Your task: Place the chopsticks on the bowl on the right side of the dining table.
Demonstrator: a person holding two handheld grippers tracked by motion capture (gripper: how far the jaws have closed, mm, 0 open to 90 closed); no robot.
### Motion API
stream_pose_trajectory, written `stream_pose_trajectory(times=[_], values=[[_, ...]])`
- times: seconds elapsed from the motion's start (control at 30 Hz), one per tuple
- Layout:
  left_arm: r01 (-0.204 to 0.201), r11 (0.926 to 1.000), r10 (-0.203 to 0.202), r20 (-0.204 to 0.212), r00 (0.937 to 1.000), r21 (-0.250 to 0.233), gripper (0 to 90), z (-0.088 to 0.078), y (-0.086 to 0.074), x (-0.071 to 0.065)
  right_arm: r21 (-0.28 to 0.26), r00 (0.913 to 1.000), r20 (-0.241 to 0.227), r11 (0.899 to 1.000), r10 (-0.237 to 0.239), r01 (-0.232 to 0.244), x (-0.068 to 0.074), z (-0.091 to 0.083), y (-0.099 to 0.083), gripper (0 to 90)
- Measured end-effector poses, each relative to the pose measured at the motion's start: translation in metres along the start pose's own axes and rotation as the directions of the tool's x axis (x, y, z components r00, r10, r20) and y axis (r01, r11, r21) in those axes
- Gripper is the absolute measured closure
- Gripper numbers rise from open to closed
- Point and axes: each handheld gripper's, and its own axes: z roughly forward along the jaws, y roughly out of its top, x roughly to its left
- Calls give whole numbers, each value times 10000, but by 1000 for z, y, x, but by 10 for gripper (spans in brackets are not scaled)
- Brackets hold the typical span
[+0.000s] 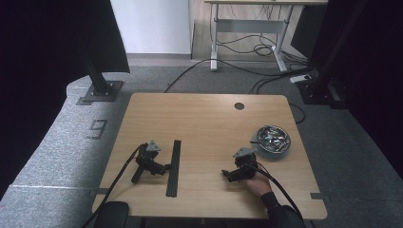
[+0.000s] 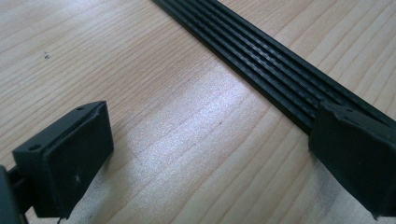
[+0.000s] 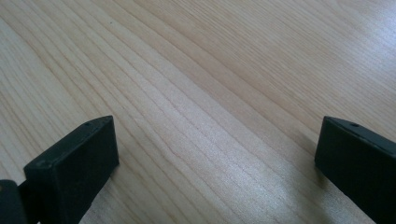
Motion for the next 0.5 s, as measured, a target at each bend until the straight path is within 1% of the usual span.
stream_pose_trajectory(times=[0.33, 0.5], values=[[3, 10000, -3, 0, 10000, -2, 0, 0, 0, 0, 16, 10000, 1, 10000, 14, -14, 0, 0, 0, 0], [1, 10000, -1, 1, 10000, -1, 0, 0, 0, 0, 237, 9999, -15, 9997, 108, -107, 0, -2, 2, 0]])
